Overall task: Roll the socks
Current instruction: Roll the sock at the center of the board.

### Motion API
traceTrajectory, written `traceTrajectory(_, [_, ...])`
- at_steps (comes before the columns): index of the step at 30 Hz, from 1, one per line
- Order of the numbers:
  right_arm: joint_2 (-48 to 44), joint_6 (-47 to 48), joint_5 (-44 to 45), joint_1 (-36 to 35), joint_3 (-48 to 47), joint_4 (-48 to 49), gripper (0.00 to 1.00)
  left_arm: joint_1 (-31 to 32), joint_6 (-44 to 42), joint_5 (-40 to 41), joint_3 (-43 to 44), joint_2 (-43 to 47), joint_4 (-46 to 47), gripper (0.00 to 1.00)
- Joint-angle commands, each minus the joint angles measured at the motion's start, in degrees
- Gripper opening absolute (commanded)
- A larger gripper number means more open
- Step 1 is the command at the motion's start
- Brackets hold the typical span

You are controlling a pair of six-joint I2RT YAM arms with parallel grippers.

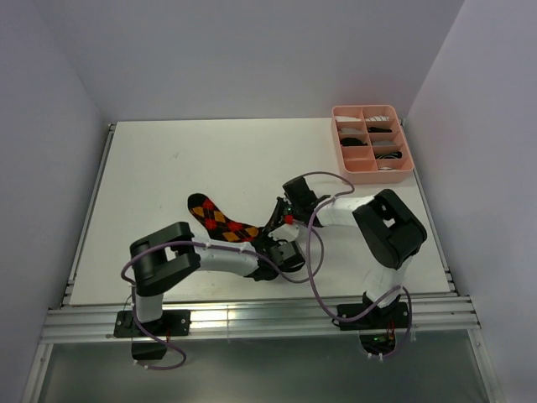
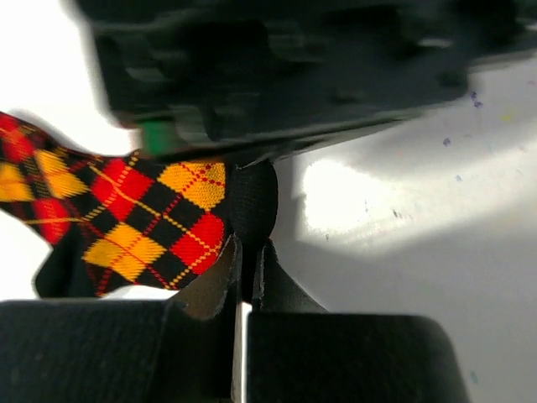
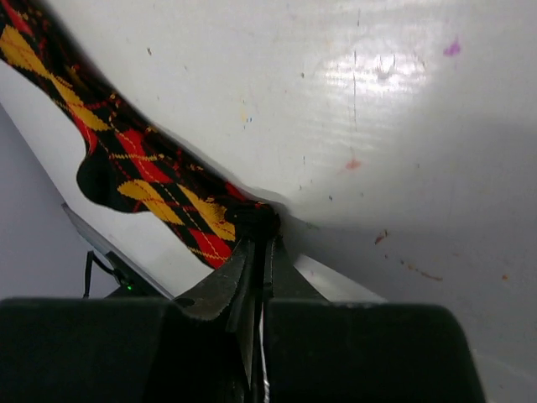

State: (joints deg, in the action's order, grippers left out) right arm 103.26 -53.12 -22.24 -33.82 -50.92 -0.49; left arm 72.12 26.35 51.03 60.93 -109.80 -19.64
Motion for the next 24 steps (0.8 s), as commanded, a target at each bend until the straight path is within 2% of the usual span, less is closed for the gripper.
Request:
traceTrajectory(1, [-5.16, 0.22, 3.16, 0.69, 2.75, 4.26, 0.05, -4.16, 5.55, -13.30, -4.05, 7.12, 2.74, 0.01])
traceTrajectory(4, [-8.41, 0.21, 4.30, 0.95, 4.07, 8.03, 0.14, -7.50, 6.96, -23.12, -8.88, 11.95, 6.96, 0.01])
traceTrajectory(7, [-11.49, 0.21, 5.97, 1.04, 5.21, 11.21, 0.22, -11.71, 8.89, -29.65, -13.18, 15.82, 11.62, 0.01])
traceTrajectory(8, [-12.38, 0.21, 7.20, 1.04, 6.43, 12.17, 0.32, -12.87, 10.03, -33.84, -14.42, 16.80, 12.77, 0.01])
traceTrajectory(14, [-17.48, -1.19, 10.29, 1.04, 12.32, 19.38, 0.56, -20.60, 14.51, -45.21, -22.16, 22.43, 21.20, 0.01])
traceTrajectory(18, [-15.56, -2.33, 8.54, 0.78, 13.91, 22.36, 0.58, -25.44, 17.59, -54.16, -26.29, 23.49, 26.30, 0.01])
traceTrajectory(24, [-12.92, -3.74, 8.71, -3.00, 15.58, 26.06, 0.59, -33.34, 21.99, -62.70, -32.18, 24.28, 34.29, 0.01])
